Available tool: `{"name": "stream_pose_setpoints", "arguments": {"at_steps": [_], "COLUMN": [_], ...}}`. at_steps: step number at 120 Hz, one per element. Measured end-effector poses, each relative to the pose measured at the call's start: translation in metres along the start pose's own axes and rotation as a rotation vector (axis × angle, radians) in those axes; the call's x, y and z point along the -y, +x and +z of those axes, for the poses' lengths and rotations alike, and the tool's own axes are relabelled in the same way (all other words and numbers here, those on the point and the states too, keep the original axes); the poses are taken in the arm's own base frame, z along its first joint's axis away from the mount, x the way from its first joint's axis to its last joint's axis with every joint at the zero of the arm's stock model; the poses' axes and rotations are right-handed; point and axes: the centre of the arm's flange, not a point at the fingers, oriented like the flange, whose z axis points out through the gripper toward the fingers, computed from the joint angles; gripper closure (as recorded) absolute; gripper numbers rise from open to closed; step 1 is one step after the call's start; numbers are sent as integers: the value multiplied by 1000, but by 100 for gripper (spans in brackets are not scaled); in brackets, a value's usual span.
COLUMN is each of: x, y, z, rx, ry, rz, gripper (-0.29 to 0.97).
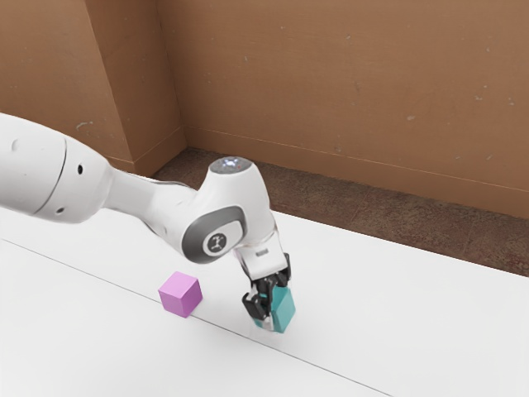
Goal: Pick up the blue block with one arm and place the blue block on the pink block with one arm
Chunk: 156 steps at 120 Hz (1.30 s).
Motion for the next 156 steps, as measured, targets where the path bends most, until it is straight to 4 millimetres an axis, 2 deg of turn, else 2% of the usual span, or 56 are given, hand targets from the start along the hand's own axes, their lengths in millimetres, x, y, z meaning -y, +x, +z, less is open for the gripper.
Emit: {"name": "stream_pose_setpoints", "arguments": {"at_steps": [21, 34, 42, 50, 69, 81, 92, 104, 112, 119, 127, 145, 156], "x": [-3, -3, 1, 5, 9, 9, 6, -3, -4, -3, 0, 5, 1], "y": [0, -14, -37, -70, -158, -191, -192, -170, -154, -150, -158, -197, -206], "z": [-52, -68, -85, -94, -95, -91, -83, -68, -65, -64, -66, -70, -67], "rx": [39, 67, 88, 108, 137, 143, 143, 141, 137, 135, 133, 132, 134], "ry": [48, 38, 46, 40, -7, -29, -39, -35, -21, -8, 6, 25, 17], "rz": [-1, -28, -70, -122, -236, -262, -233, -158, -111, -89, -88, -134, -136], "gripper": [40, 37, 37, 37, 37, 37, 38, 38, 38, 38, 39, 38, 38]}}
